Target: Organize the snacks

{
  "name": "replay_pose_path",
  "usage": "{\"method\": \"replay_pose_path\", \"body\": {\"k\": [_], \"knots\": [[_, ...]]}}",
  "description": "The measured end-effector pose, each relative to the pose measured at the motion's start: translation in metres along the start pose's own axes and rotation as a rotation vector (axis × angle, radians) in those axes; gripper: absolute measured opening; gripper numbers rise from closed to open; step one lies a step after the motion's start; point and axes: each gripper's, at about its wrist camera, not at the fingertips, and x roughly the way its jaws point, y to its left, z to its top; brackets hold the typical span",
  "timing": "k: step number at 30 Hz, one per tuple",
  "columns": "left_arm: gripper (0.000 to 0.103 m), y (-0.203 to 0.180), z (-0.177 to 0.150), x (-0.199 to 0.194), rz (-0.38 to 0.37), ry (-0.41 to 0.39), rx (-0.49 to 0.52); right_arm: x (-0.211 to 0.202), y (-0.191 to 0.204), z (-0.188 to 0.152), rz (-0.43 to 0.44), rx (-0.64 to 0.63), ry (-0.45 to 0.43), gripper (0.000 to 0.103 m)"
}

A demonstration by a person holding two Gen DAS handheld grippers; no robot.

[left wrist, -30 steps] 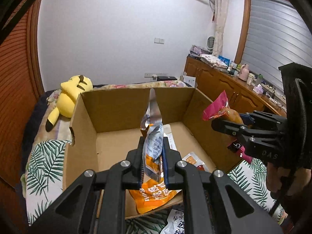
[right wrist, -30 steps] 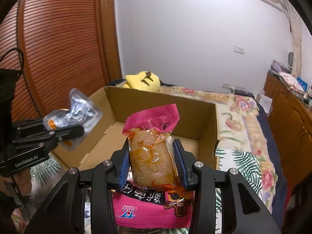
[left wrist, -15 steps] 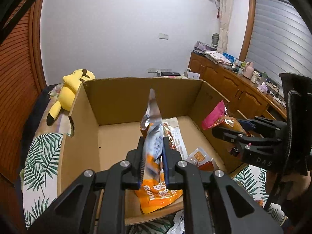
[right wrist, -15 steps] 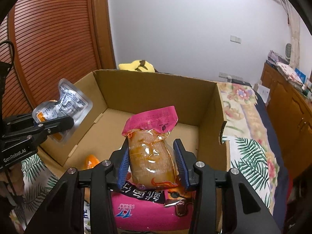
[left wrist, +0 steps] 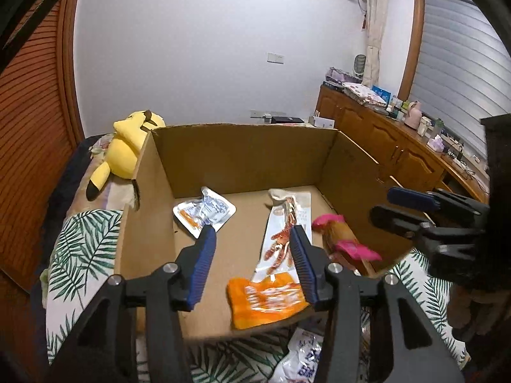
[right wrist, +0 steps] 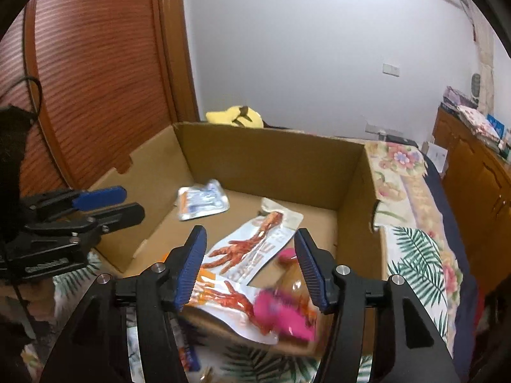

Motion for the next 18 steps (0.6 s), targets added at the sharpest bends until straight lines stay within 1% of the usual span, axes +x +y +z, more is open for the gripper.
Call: {"method": "replay_pose_path", "body": {"k": [5,6,7,8,9,10,13,18], "knots": [[0.057,-0.013,-0.010,-0.019,-0.010,-0.003,0.030,-0.046,0.001,-0.014,0.011,0.026,-0.050,0.058],[0.062,-0.016,-0.011,-0.022,-0.014,-0.005,0.036,-0.053,0.000,-0.016,0.011,0.029,-0.055,0.058],[0.071,-0.018,-0.013,-0.027,-0.020,-0.010,0.042,-0.062,0.000,-0.020,0.012,0.035,-0.062,0.058],[0.077,-0.022,-0.017,-0.034,-0.027,-0.023,0.047,-0.071,0.000,-0.024,0.014,0.041,-0.068,0.058],[0.086,-0.023,-0.018,-0.037,-0.030,-0.033,0.049,-0.079,0.000,-0.029,0.014,0.047,-0.074,0.058],[0.090,-0.025,-0.020,-0.042,-0.035,-0.045,0.054,-0.085,0.000,-0.032,0.013,0.051,-0.076,0.058],[0.090,-0.032,-0.031,-0.056,-0.058,-0.049,0.064,-0.102,-0.003,-0.051,0.006,0.062,-0.069,0.058],[0.091,-0.040,-0.056,-0.071,-0.059,-0.055,0.071,-0.113,-0.008,-0.089,-0.033,0.076,-0.015,0.058]]}}
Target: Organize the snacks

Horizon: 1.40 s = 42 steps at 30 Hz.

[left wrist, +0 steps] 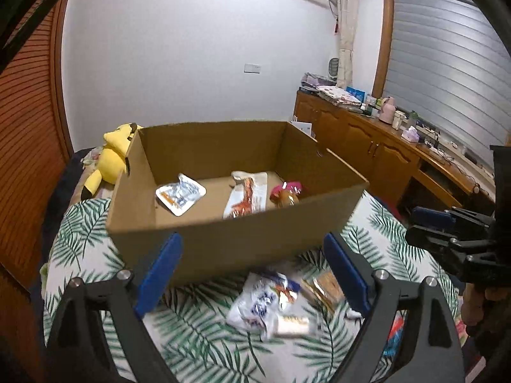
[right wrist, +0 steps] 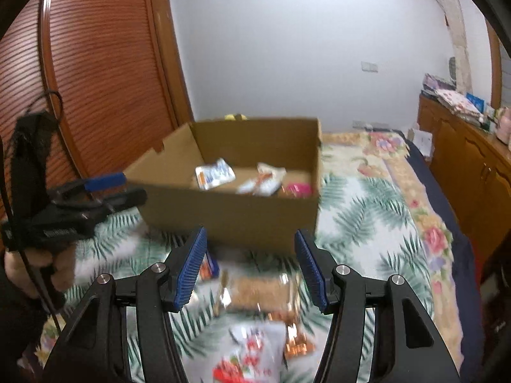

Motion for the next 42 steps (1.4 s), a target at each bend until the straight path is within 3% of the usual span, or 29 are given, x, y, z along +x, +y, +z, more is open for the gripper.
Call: {"method": "replay_pose_path", "body": {"k": [8,14,30,42], "knots": [[0.090,-0.005,-0.052,-0.001,0.006,0.027,-0.029,-0.004,-0.005,-0.052,-0.013,0.041,0.080,0.058],[0.090,-0.003,-0.073,0.008,0.023,0.058,-0.032,-0.001,-0.002,-0.073,-0.003,0.054,0.117,0.058],[0.090,-0.004,-0.100,0.031,0.007,0.139,-0.004,0.033,-0.005,-0.102,-0.017,0.072,0.227,0.058],[0.090,-0.024,-0.099,0.031,-0.005,0.142,0.031,0.052,-0.001,-0.100,-0.062,0.030,0.259,0.058]]}}
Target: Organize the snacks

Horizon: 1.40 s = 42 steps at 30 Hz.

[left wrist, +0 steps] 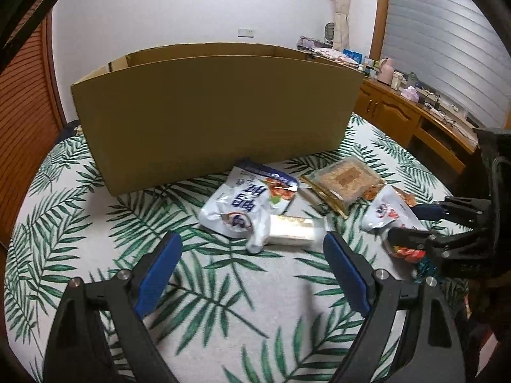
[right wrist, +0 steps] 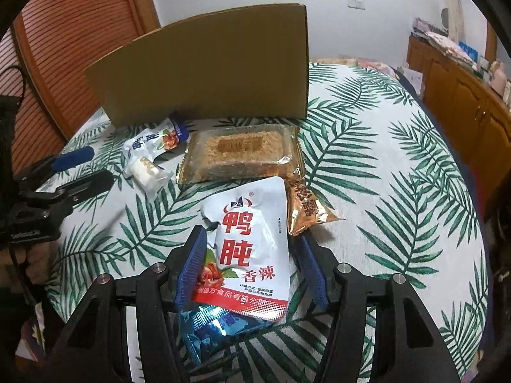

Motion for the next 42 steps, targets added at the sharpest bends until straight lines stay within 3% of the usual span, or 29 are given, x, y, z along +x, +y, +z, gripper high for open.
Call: {"method": "replay_pose_path", "body": {"k": [3,11,16,21,32,41,42], "knots": [[0.090,-0.008,0.001,0.003,0.002,0.002,0.015,0.002,0.006,-0.003,-0.035,-0.053,-0.005,0.057],[0.087,-0.025,0.007,0.013,0.002,0.010,0.050,0.000,0.005,-0.010,-0.032,-0.065,-0.041,0.057],[0.065,-0.029,0.011,0.021,-0.003,0.040,0.036,-0.001,0.006,-0.014,-0.039,-0.082,-0.072,0.058],[0.065,-0.035,0.010,0.031,0.013,0.086,0.048,-0.001,0.006,-0.017,-0.036,-0.092,-0.101,0.058],[0.068,-0.049,0.007,0.037,0.091,0.109,0.122,-0.002,0.006,-0.022,-0.027,-0.105,-0.128,0.058],[0.052,-0.049,0.003,0.032,0.109,0.094,0.120,-0.002,0.006,-0.022,-0.027,-0.105,-0.131,0.058],[0.046,-0.050,0.003,0.031,0.103,0.093,0.123,-0.002,0.006,-0.022,-0.028,-0.105,-0.131,0.058]]}}
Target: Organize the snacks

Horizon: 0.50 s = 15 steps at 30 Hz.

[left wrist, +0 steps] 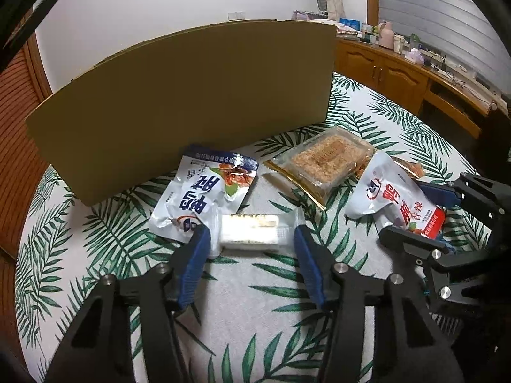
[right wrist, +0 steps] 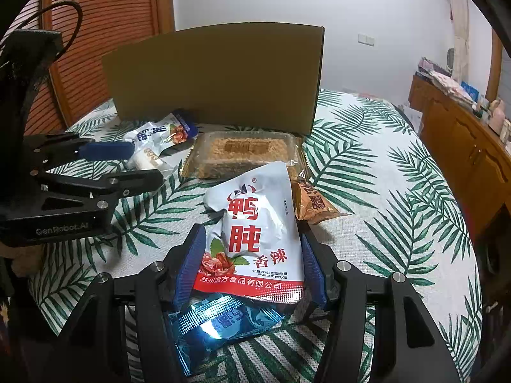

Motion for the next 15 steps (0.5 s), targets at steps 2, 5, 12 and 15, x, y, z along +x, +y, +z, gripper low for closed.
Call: {"method": "replay_pose_path", "body": {"k": [2,5,12,15], "knots": [[0.045,-0.002,-0.002,-0.002,0.003,0.002,0.011,0.000,0.000,0.000,0.000,0.000,0.000,0.058],[0.045,-0.004,-0.002,-0.001,0.010,0.006,0.011,0.000,0.000,0.000,0.000,0.001,0.000,0.058],[0.056,0.004,0.005,0.011,-0.052,0.052,-0.049,0.000,0.000,0.000,0.000,0.000,-0.001,0.058],[0.058,0.004,0.004,0.011,-0.050,0.050,-0.051,0.000,0.000,0.000,0.000,0.000,0.000,0.058]]}}
